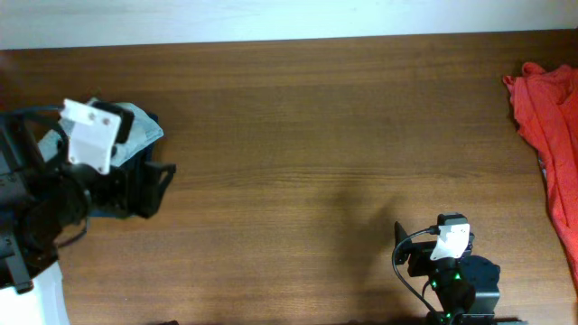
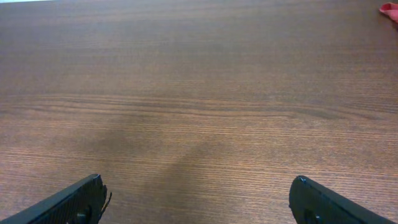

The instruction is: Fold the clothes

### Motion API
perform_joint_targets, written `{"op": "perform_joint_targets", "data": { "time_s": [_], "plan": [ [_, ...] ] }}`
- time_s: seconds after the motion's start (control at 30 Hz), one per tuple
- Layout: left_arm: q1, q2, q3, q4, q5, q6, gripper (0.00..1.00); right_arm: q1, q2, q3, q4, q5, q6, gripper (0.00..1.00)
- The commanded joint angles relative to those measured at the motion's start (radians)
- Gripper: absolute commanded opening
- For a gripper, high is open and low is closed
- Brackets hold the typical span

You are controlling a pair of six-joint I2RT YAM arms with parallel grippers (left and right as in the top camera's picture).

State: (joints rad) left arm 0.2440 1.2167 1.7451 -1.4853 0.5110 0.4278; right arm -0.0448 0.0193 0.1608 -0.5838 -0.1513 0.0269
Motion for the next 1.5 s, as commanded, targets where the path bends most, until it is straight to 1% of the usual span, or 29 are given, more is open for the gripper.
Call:
{"op": "perform_joint_targets", "data": {
  "time_s": [0.0, 0.07, 0.13, 0.2, 0.23, 0.3, 0.37, 0.43, 0.47, 0.53, 0.63, 0.7, 0.83, 1.0, 1.17, 1.2, 1.37, 1.47],
  "plan": [
    [-0.006, -0.006, 0.007, -0.068, -0.079, 0.015, 0.99, 0.006, 0.001, -0.006, -0.003, -0.006, 0.010, 0.99],
    [-0.013, -0.014, 0.003, -0.050, -0.106, 0.016, 0.99, 0.006, 0.001, -0.006, -0.003, -0.006, 0.010, 0.99],
    [-0.037, -0.039, -0.029, 0.051, -0.138, 0.016, 0.99, 0.006, 0.001, -0.006, -0.003, -0.006, 0.010, 0.99],
    [-0.069, -0.071, -0.105, 0.177, -0.161, 0.016, 0.99, 0.006, 0.001, -0.006, -0.003, -0.006, 0.010, 0.99],
    [-0.087, -0.095, -0.170, 0.250, -0.164, 0.017, 0.99, 0.006, 0.001, -0.006, -0.003, -0.006, 0.010, 0.99],
    [-0.113, -0.166, -0.371, 0.422, -0.154, 0.016, 0.99, 0.006, 0.001, -0.006, -0.003, -0.006, 0.010, 0.99],
    [-0.121, -0.213, -0.499, 0.525, -0.128, 0.015, 0.99, 0.006, 0.001, -0.006, -0.003, -0.006, 0.010, 0.98],
    [-0.122, -0.276, -0.650, 0.627, -0.065, 0.015, 0.99, 0.006, 0.001, -0.006, -0.003, -0.006, 0.010, 0.98],
    [-0.122, -0.322, -0.739, 0.684, -0.062, 0.015, 0.99, 0.006, 0.001, -0.006, -0.003, -0.006, 0.010, 0.99],
    [-0.124, -0.388, -0.853, 0.770, -0.060, 0.015, 0.99, 0.006, 0.001, -0.006, -0.003, -0.006, 0.010, 0.99],
    [-0.123, -0.526, -1.055, 0.960, -0.090, 0.015, 0.99, 0.006, 0.001, -0.006, -0.003, -0.006, 0.010, 0.99],
    [-0.123, -0.627, -1.180, 1.040, -0.092, 0.015, 0.99, 0.006, 0.001, -0.006, -0.003, -0.006, 0.010, 0.99],
    [-0.123, -0.783, -1.362, 1.111, -0.089, 0.015, 0.99, 0.006, 0.001, -0.006, -0.003, -0.006, 0.010, 0.99],
    [-0.123, -0.950, -1.543, 1.185, -0.089, 0.015, 0.99, 0.006, 0.001, -0.006, -0.003, -0.006, 0.010, 0.99],
    [-0.124, -1.077, -1.672, 1.266, -0.089, 0.015, 0.99, 0.006, 0.001, -0.006, -0.003, -0.006, 0.010, 0.99],
    [-0.123, -1.102, -1.677, 1.291, -0.089, 0.012, 0.99, 0.006, 0.001, -0.006, -0.003, -0.006, 0.010, 0.99],
    [-0.124, -1.195, -1.680, 1.292, -0.100, 0.014, 0.99, 0.006, 0.001, -0.006, -0.003, -0.006, 0.010, 0.98],
    [-0.124, -1.211, -1.681, 1.293, -0.100, 0.014, 0.99, 0.006, 0.001, -0.006, -0.003, -0.006, 0.010, 0.99]
  ]
}}
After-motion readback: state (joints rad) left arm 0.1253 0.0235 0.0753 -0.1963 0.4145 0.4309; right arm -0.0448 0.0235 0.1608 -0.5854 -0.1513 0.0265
